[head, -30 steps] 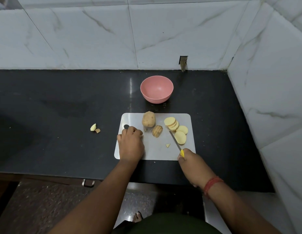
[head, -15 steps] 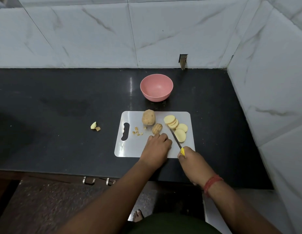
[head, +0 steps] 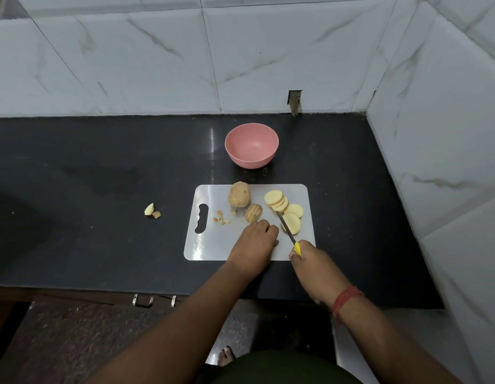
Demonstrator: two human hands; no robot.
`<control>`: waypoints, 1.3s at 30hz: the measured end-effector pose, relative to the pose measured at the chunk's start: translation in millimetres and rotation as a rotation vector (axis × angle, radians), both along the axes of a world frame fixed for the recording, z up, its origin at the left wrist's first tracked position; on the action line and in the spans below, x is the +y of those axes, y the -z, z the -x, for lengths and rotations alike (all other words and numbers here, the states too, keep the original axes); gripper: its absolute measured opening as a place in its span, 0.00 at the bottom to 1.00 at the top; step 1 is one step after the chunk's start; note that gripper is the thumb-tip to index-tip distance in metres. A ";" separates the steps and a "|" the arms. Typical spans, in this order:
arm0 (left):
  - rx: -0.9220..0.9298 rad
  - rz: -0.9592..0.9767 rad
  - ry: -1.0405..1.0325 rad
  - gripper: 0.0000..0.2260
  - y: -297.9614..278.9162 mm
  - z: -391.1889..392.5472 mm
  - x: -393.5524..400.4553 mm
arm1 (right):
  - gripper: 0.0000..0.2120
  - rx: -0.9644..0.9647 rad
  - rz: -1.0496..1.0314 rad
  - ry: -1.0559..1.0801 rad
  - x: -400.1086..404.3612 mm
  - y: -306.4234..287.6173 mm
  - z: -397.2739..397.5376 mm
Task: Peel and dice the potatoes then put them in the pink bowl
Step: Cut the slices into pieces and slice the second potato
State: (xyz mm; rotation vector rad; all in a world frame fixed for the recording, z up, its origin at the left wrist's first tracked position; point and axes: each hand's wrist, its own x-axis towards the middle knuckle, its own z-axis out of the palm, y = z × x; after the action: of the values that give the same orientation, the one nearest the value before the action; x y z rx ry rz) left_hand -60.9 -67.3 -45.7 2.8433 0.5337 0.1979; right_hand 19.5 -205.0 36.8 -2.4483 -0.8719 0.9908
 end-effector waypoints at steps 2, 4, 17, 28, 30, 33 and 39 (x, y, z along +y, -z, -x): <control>0.044 -0.017 0.040 0.06 -2.8 0.4 -1.5 | 0.10 0.001 -0.009 0.003 0.8 0.2 -0.5; 0.049 -0.029 0.073 0.11 -3.7 2.3 -1.1 | 0.10 0.006 -0.015 0.008 1.2 -0.4 -1.3; -0.084 0.102 -0.018 0.19 1.3 9.8 -9.3 | 0.09 0.010 -0.027 -0.001 5.0 -4.0 -1.4; -0.193 0.263 -0.107 0.10 13.7 9.0 1.6 | 0.09 0.008 -0.018 -0.007 3.6 -1.4 -2.7; -0.239 0.240 -0.073 0.09 12.8 16.1 3.6 | 0.10 0.021 -0.014 0.006 3.2 -1.0 -3.5; -0.264 0.155 -0.105 0.11 15.3 24.2 7.5 | 0.10 0.041 0.003 0.021 2.9 0.0 -4.8; -0.149 0.147 -0.262 0.07 13.2 18.9 7.1 | 0.10 0.077 0.081 -0.034 2.8 5.4 1.2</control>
State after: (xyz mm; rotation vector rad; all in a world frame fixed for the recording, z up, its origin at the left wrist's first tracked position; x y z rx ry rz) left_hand -79.9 -60.2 -58.9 2.5844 0.8493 0.3967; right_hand 18.3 -202.2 31.4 -2.4510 -0.8662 1.1457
